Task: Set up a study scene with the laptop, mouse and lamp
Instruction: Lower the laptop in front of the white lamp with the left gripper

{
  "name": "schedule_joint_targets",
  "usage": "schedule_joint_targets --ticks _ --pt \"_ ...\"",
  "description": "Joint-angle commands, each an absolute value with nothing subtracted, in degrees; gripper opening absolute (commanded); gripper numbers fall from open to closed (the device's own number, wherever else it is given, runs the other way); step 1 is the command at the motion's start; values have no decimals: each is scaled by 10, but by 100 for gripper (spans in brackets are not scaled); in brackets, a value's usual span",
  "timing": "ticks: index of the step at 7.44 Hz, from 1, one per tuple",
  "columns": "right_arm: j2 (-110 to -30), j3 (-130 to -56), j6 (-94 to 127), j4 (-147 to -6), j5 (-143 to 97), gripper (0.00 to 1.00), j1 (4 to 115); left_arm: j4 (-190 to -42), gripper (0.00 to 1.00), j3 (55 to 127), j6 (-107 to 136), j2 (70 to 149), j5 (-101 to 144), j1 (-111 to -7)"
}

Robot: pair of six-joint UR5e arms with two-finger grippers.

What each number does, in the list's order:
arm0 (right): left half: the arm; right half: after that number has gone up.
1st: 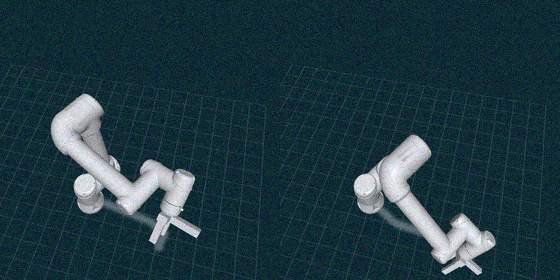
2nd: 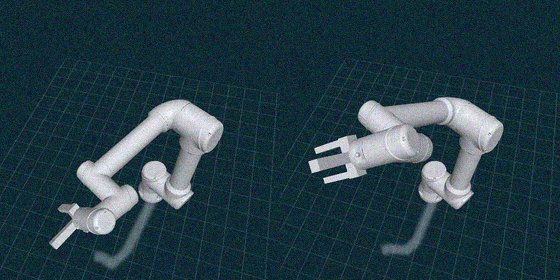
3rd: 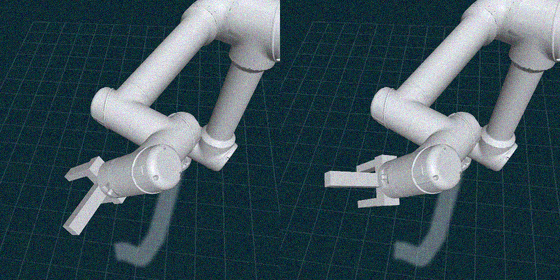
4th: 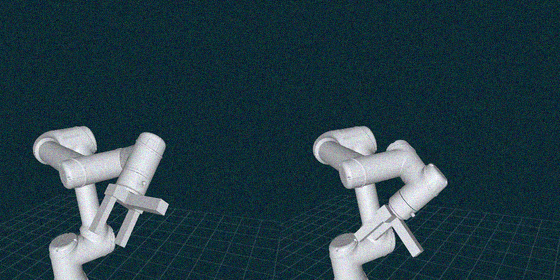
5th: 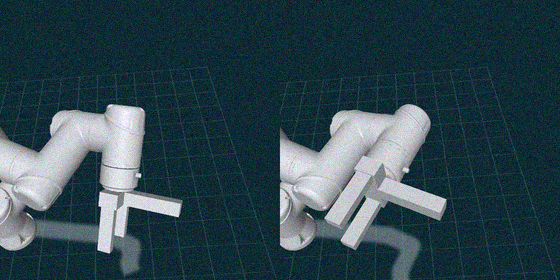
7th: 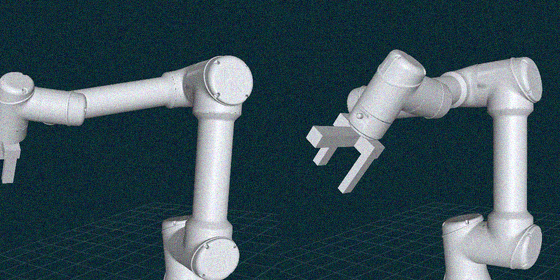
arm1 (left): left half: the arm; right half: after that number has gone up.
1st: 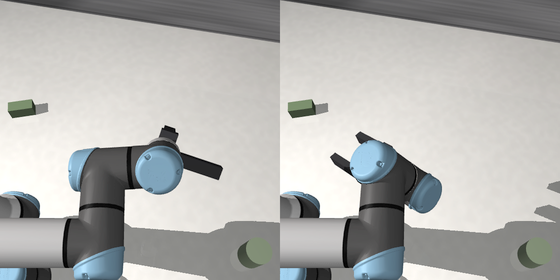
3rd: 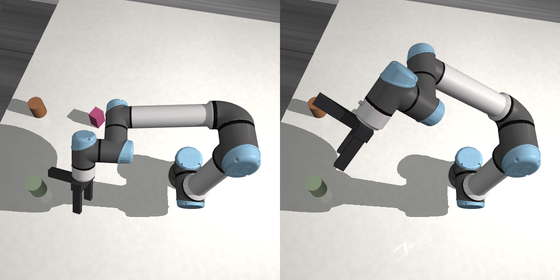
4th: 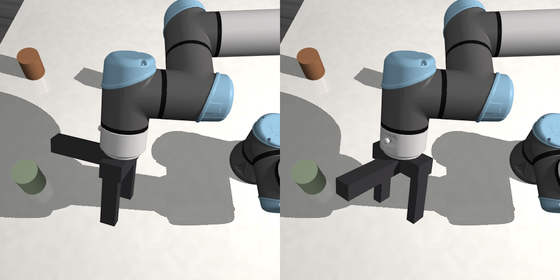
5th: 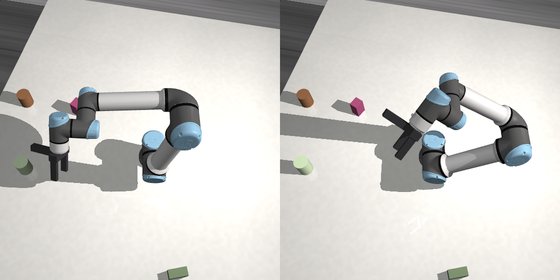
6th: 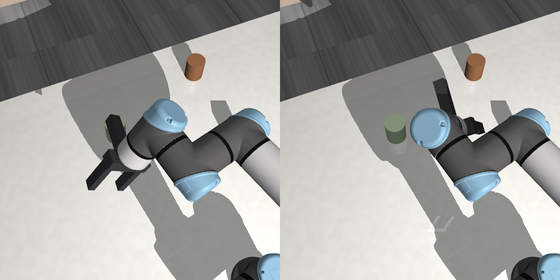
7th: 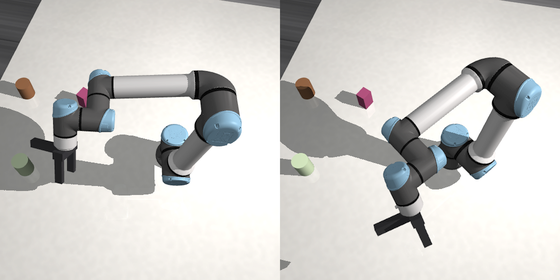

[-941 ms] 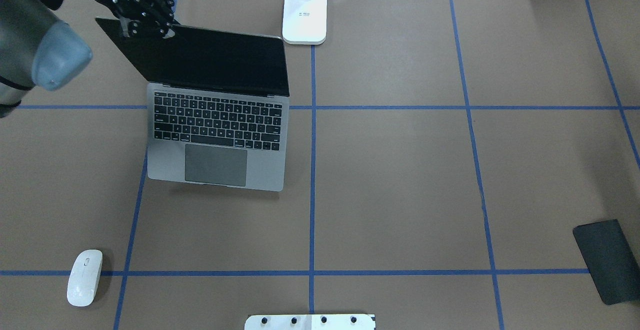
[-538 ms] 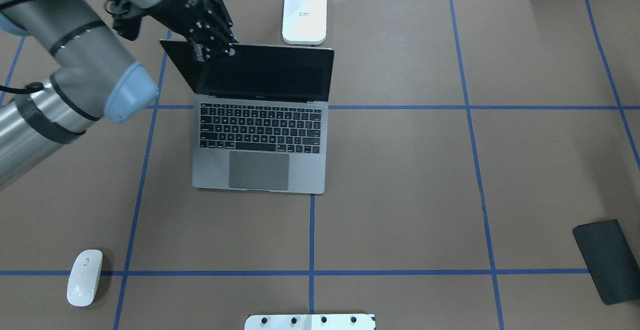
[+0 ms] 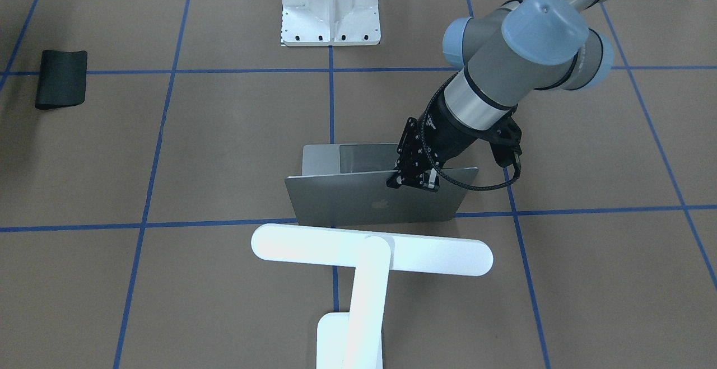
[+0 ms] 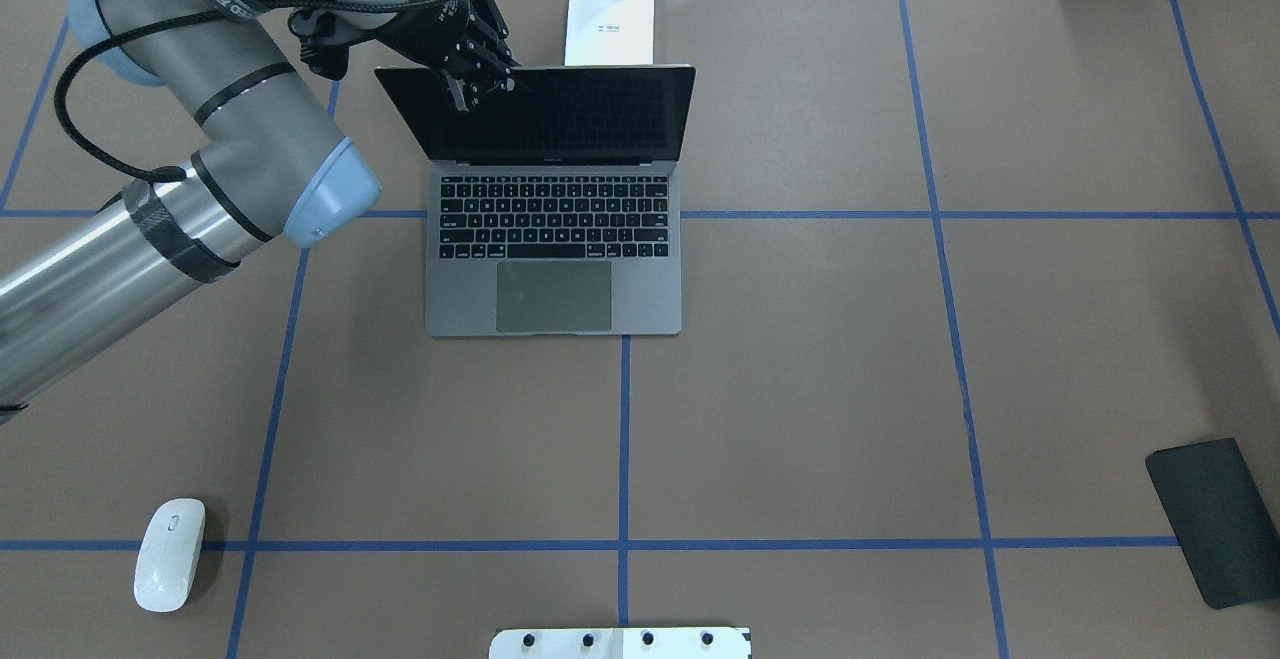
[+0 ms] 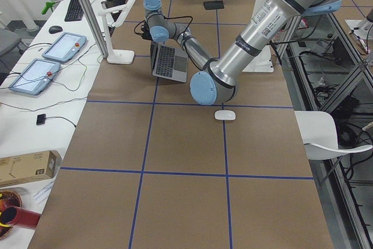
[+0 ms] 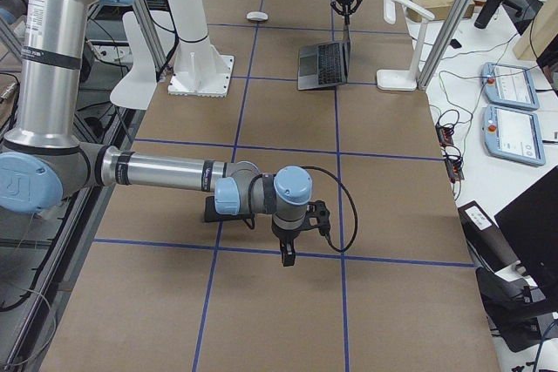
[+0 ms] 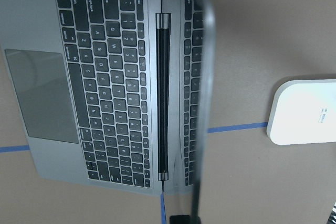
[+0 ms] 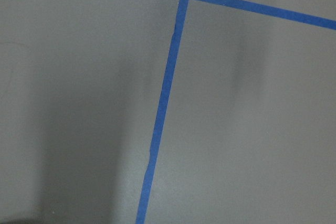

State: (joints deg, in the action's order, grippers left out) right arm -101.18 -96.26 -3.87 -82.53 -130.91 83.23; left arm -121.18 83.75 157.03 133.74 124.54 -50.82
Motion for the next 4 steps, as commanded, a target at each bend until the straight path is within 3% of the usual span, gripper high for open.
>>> schedule_joint_targets --ticks 1,4 --pt "-1015 -963 -39 -824 -1310 100 832 -1320 0 782 1571 1340 1177 -493" --pt "-1015 -962 -39 -825 -1308 100 832 -1411 0 715 1569 1369 1131 -474"
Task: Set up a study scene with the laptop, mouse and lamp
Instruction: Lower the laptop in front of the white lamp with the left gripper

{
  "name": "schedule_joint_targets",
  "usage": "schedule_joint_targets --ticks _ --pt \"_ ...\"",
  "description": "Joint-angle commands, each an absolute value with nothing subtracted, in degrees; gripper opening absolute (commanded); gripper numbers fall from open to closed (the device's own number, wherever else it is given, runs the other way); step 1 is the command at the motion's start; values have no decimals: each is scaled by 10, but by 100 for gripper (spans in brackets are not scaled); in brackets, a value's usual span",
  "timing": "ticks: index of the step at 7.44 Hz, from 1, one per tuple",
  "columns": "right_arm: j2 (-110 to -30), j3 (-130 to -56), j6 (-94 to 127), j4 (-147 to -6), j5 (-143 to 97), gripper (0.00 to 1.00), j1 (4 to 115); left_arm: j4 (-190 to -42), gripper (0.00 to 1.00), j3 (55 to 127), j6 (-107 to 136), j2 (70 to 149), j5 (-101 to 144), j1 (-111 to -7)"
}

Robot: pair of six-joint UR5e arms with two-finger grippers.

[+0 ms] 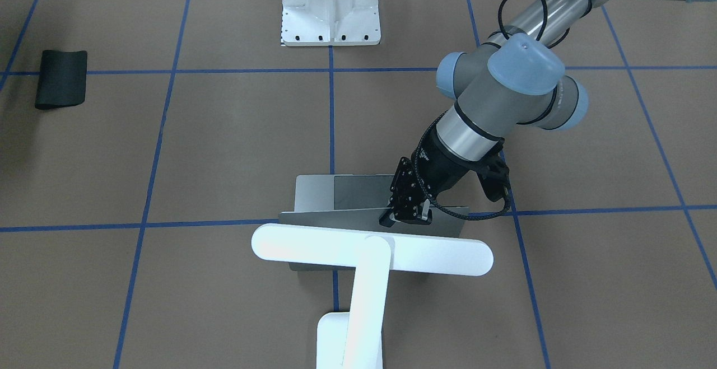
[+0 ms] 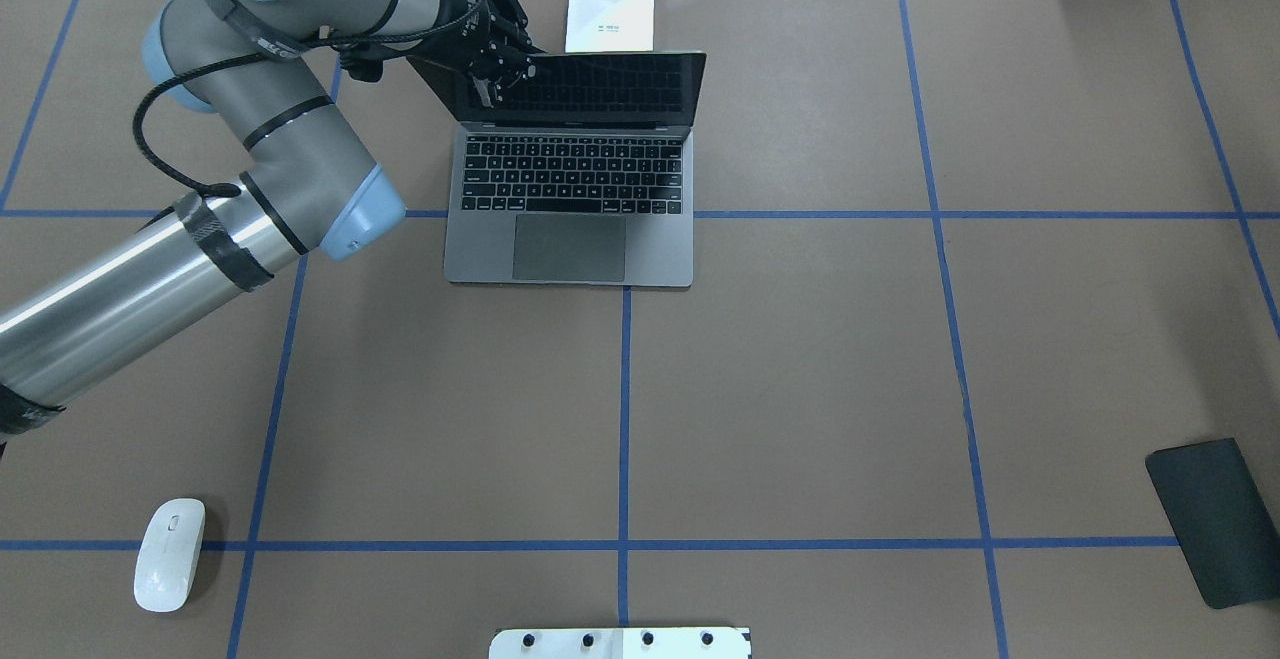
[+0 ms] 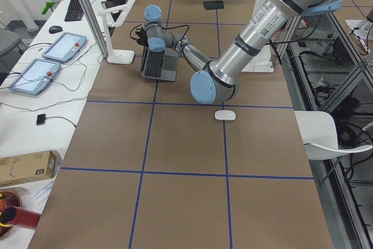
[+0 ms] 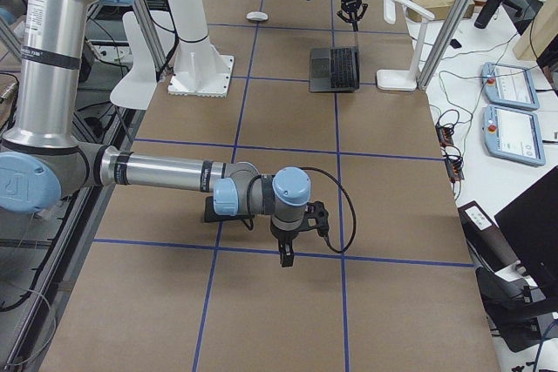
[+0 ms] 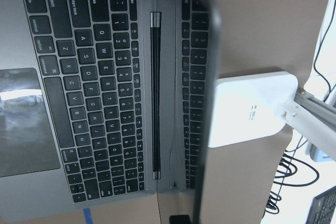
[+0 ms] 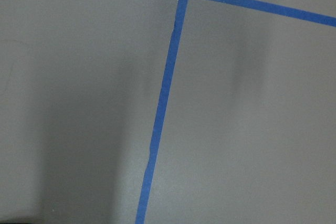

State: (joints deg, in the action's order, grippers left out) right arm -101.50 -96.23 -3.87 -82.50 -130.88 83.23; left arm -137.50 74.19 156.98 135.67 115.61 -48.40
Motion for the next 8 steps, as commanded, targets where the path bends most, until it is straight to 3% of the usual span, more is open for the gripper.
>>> schedule_joint_targets --ticks 1,7,8 --pt "-1016 -960 -40 -825 -1307 100 832 -1420 0 704 1566 1379 1117 -467" --pt "-1015 -957 -40 -826 -1305 100 831 -1433 0 693 1561 1376 1112 -461" --pt "-1015 -957 -40 -826 -1305 100 831 -1433 7 694 1544 1375 1112 -461"
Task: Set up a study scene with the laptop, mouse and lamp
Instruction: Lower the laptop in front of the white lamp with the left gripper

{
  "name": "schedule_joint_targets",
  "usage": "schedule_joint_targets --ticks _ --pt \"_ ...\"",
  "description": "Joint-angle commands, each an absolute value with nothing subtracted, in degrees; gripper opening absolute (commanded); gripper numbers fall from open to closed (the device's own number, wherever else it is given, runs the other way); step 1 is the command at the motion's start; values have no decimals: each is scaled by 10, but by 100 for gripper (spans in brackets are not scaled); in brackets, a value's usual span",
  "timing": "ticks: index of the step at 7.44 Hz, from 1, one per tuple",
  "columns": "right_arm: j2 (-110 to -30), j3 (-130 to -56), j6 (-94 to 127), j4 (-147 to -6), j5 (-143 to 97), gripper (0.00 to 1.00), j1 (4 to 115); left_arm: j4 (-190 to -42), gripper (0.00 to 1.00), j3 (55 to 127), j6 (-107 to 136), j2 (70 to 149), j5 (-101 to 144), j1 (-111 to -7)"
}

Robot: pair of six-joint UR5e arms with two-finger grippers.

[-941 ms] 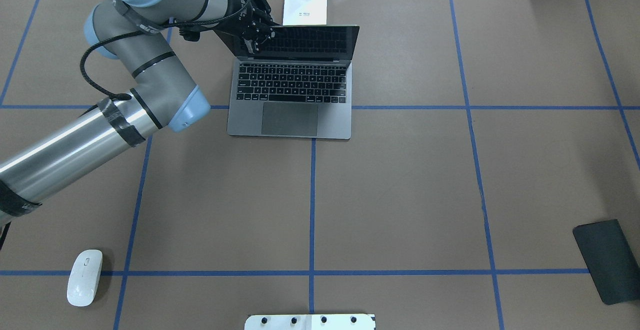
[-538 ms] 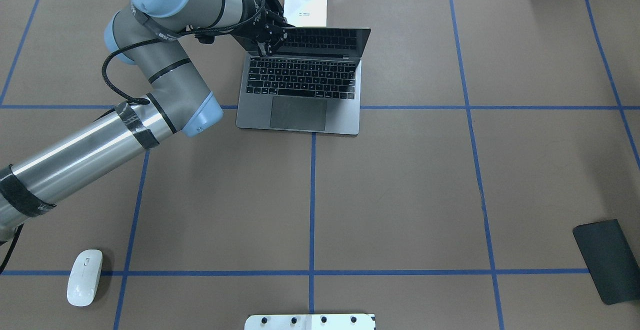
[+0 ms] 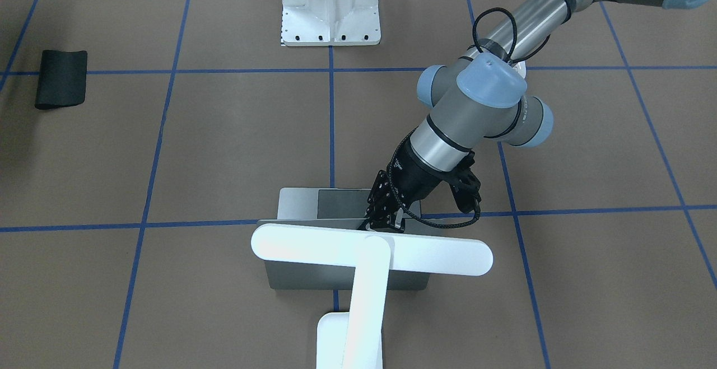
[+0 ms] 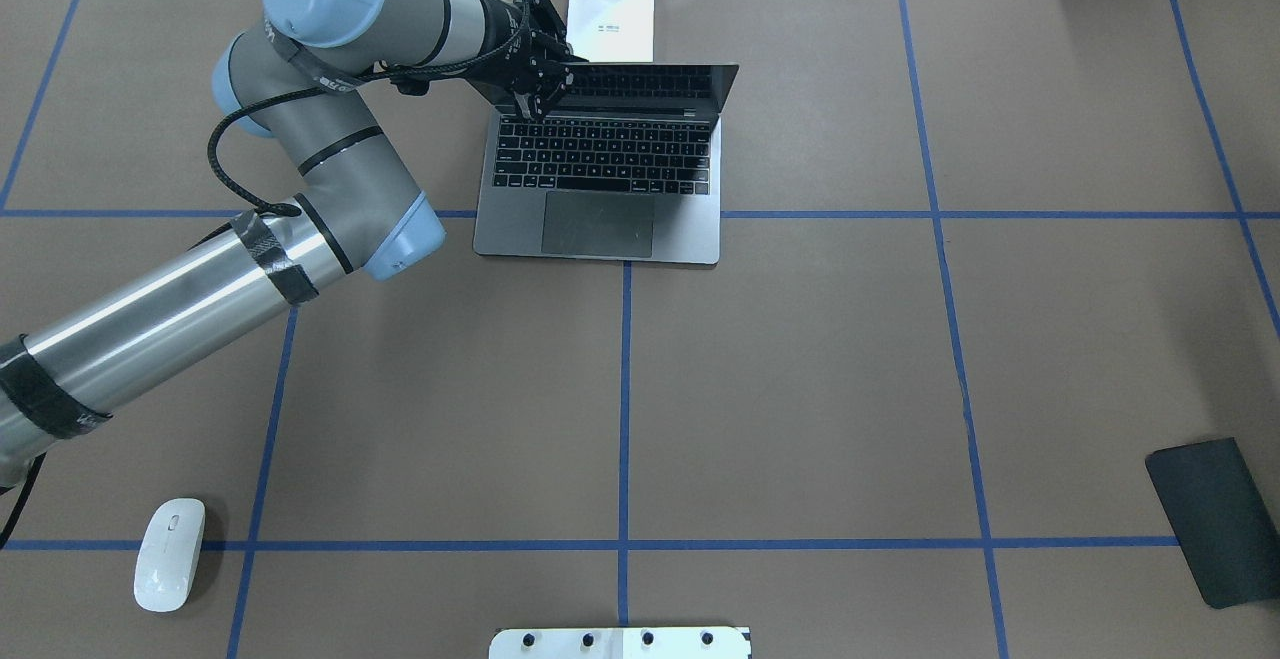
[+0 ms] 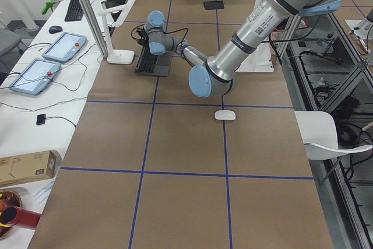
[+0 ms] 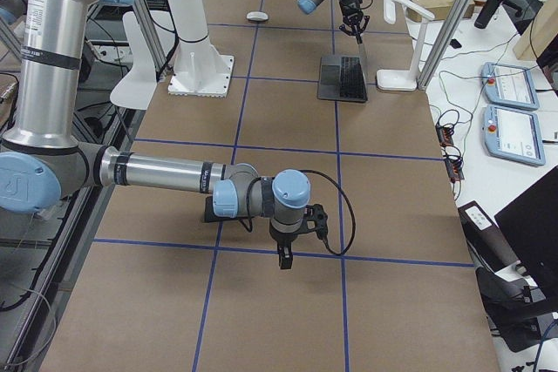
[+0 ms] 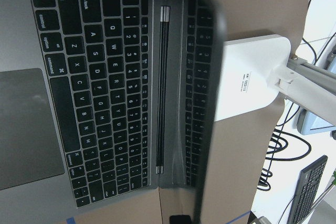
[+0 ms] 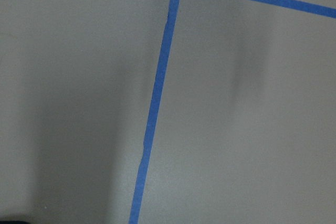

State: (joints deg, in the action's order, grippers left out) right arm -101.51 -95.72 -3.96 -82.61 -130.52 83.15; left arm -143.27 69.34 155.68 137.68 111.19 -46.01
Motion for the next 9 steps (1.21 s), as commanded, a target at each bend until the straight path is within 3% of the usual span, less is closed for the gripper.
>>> schedule_joint_targets --ticks 1,2,3,9 --pt "-1015 -957 -40 -826 -1305 100 831 -1433 59 696 1536 1374 1112 -462" --pt "-1014 -957 -40 -827 -1305 100 831 -1433 89 698 1531 1374 1112 -465" --pt "-1014 -957 -39 -827 -1305 100 831 -1433 100 708 1530 1373 1113 -468" --pt "-992 -966 -28 -874 -1374 100 831 -1427 100 912 1345 1175 1208 -489"
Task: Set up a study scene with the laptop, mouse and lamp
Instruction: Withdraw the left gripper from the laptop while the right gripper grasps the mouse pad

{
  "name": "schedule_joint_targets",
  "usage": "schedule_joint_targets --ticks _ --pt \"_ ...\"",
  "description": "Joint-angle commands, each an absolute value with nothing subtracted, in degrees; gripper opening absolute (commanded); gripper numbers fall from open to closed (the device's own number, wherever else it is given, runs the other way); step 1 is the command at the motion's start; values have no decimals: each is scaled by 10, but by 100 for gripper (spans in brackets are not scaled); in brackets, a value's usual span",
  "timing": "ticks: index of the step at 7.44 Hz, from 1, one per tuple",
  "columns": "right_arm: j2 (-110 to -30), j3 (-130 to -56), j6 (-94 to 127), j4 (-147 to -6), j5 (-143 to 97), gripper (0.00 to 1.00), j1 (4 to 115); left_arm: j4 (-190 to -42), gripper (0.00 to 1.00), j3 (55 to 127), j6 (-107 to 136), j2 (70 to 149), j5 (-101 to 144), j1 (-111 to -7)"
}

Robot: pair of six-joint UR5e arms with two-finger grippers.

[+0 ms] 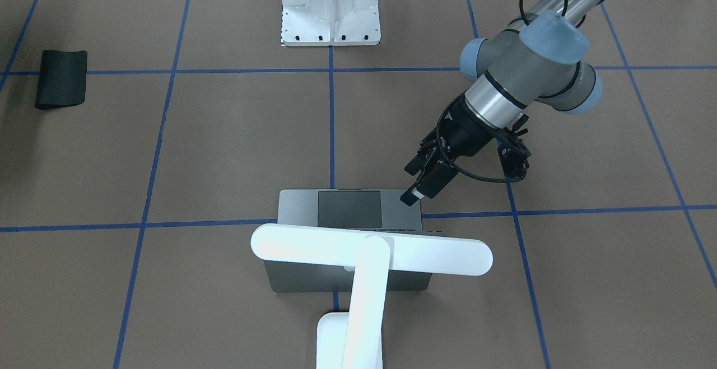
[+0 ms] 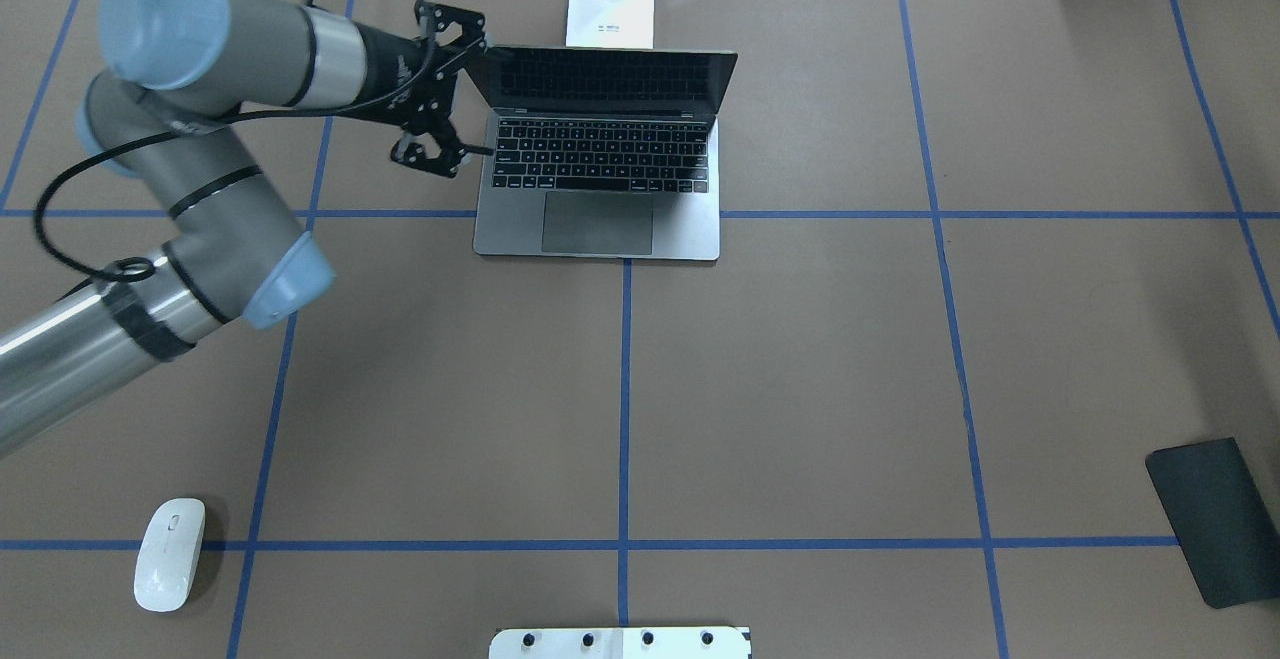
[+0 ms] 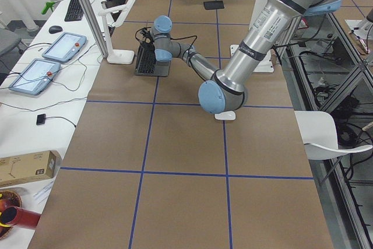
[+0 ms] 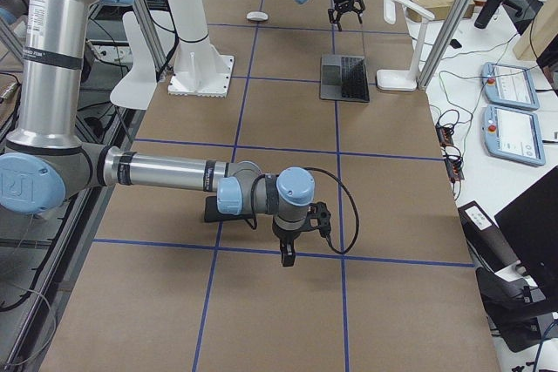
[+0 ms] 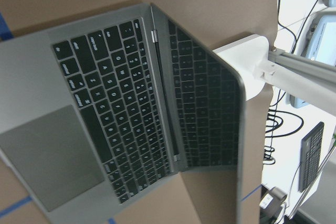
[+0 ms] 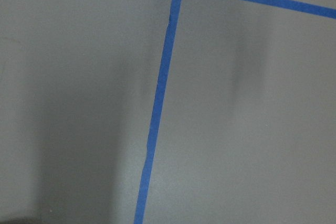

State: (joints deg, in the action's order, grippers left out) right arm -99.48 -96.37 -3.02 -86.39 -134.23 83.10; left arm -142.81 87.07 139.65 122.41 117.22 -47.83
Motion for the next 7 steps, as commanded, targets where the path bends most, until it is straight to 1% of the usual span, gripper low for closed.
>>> schedule_joint_targets --ticks 1,3,5,7 --pt "-994 -962 -28 -882 -1395 100 831 -1428 100 920 1306 1150 1240 -506" --pt "-1005 -957 -29 -890 -1471 100 797 -1429 100 954 1212 1092 1273 -519" --pt "-1019 -939 -28 -889 -1511 100 732 -1429 100 957 1157 1078 1328 -555" --pt "-1022 -919 -29 -889 -1534 100 685 -1432 100 967 1127 1068 1352 -568"
